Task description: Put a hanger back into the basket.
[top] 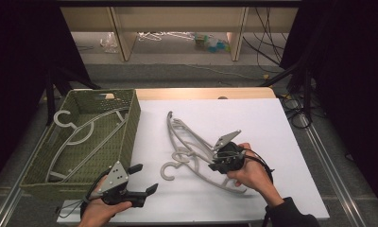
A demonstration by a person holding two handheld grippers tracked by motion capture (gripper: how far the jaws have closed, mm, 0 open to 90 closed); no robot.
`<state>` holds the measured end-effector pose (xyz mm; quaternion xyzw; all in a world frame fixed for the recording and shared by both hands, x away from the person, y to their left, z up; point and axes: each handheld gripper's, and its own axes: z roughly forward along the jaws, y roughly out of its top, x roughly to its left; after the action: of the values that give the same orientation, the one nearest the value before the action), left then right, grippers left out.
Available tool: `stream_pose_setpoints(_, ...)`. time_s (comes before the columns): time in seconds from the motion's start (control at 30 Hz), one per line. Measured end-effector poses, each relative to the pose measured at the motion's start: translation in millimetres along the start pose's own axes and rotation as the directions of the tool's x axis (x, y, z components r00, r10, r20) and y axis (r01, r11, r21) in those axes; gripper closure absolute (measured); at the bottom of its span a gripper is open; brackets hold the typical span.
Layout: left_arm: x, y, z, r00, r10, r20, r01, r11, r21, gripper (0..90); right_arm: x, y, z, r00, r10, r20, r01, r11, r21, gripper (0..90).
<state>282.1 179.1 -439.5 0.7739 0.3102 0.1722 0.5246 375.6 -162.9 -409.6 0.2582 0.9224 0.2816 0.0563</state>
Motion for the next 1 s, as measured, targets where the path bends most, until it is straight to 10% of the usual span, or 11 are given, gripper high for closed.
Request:
stream_pose_setpoints(0.53, -3.9, 13.9, 24.2, 0.9861, 0.165, -0.017, -0.164, 0.9856, 0.038, 25.9, 23.8, -12.9, -17.7, 0.9788, -0.136, -0.153, 0.131, 0.990, -0.045, 82.2)
stream_pose_setpoints(1.0, -10.1, 28.7, 53.5, 0.9430, 0.303, 0.138, -0.318, 0.9420, 0.108, 25.7, 37.4, -16.8, -19.0, 0.9530, -0.201, -0.226, 0.195, 0.980, -0.050, 82.3)
